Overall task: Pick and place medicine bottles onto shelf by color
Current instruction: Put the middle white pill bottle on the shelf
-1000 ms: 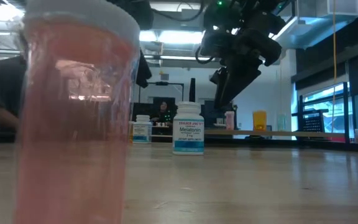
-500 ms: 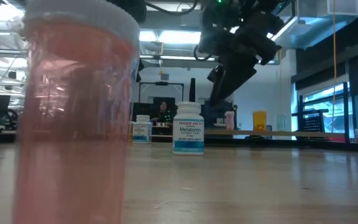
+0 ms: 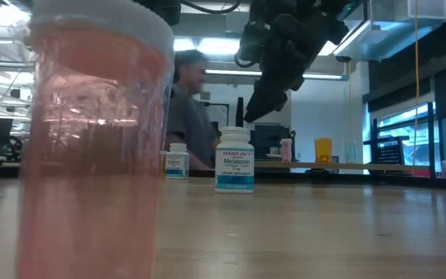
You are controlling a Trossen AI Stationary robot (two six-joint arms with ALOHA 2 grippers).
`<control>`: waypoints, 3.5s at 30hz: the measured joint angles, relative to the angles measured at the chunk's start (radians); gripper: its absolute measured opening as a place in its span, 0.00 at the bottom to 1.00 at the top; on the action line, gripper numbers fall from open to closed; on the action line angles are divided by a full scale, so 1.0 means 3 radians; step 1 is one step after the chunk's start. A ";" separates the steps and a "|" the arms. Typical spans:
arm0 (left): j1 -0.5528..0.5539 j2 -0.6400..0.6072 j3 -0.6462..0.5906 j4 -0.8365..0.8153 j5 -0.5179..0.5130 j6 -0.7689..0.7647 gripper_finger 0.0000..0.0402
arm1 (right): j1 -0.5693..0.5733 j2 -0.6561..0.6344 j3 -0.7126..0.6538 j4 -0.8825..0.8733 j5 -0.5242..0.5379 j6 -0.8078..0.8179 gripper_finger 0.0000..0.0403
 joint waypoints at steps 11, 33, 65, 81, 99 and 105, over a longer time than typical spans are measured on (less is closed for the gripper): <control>0.0000 0.0000 0.0000 0.0013 -0.0089 0.0000 0.75 | 0.0004 0.0000 0.0000 0.0006 -0.0081 0.0349 0.43; 0.0001 0.0000 0.0000 0.0024 -0.0103 0.0001 0.75 | 0.0107 0.0157 -0.0001 0.0241 0.0004 -0.0343 0.54; 0.0001 0.0001 0.0000 0.0024 -0.0099 0.0002 0.74 | 0.0180 0.0371 0.0000 0.0374 0.0202 -0.0367 0.54; 0.0001 0.0001 0.0000 0.0027 -0.0099 0.0002 0.74 | 0.0223 0.0504 0.0000 0.0460 0.0246 -0.0254 0.41; 0.0001 0.0003 0.0000 -0.0002 -0.0089 0.0026 0.74 | 0.0221 0.0353 0.0099 0.0260 0.0290 -0.0123 0.43; 0.0001 0.0003 0.0000 -0.0054 -0.0073 0.0027 0.74 | 0.0221 0.0063 0.0176 -0.0144 0.0316 -0.0097 0.43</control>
